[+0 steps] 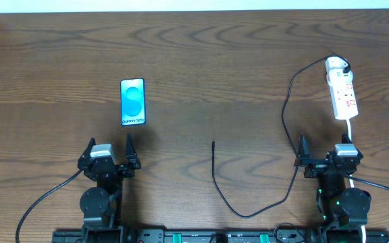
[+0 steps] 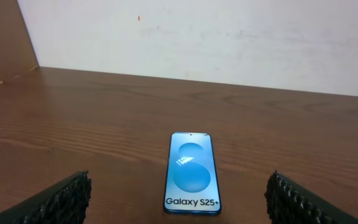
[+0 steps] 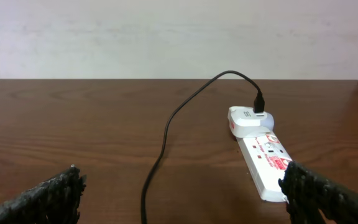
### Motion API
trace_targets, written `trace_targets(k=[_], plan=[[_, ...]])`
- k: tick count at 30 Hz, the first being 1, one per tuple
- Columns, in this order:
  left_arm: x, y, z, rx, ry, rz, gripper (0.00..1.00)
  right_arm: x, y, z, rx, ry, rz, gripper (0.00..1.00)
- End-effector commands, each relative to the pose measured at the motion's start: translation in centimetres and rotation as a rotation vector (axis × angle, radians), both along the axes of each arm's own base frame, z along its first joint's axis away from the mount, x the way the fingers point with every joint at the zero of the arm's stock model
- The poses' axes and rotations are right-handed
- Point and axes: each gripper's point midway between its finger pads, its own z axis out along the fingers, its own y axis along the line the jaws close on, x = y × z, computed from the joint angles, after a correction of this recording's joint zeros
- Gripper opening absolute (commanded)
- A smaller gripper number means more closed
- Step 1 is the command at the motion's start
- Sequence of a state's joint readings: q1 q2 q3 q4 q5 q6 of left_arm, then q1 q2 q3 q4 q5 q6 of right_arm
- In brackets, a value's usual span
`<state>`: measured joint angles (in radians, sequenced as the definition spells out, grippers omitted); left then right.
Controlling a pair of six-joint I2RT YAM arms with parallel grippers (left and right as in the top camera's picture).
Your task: Plug charger to phone and switch on socket
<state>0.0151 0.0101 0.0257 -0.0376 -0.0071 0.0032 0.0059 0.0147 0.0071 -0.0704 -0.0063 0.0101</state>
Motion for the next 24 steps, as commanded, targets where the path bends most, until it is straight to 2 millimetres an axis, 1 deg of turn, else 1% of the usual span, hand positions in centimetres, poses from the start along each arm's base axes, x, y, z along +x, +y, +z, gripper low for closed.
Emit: trace_targets(k=[1, 19, 22, 24], plan=[[-0.1, 0.5, -1.8, 0.002, 0.051, 0.029, 0.9, 0.0, -0.1, -0.1, -0.015, 0.001, -0.005, 0.99], [-0.1, 0.5, -1.8, 0.002, 0.05, 0.029, 0.9, 0.0, -0.1, -0.1, -0.015, 0.001, -0.005, 0.99], [-0.1, 0.5, -1.2, 0.002, 0.039, 0.029, 0.9, 0.0, -0.1, -0.1, -0.015, 0.001, -0.005, 0.99], [-0.2, 0.5, -0.1, 0.006, 0.016, 0.029, 0.9, 0.0, -0.1, -0.1, -0.015, 0.001, -0.005, 0.99]])
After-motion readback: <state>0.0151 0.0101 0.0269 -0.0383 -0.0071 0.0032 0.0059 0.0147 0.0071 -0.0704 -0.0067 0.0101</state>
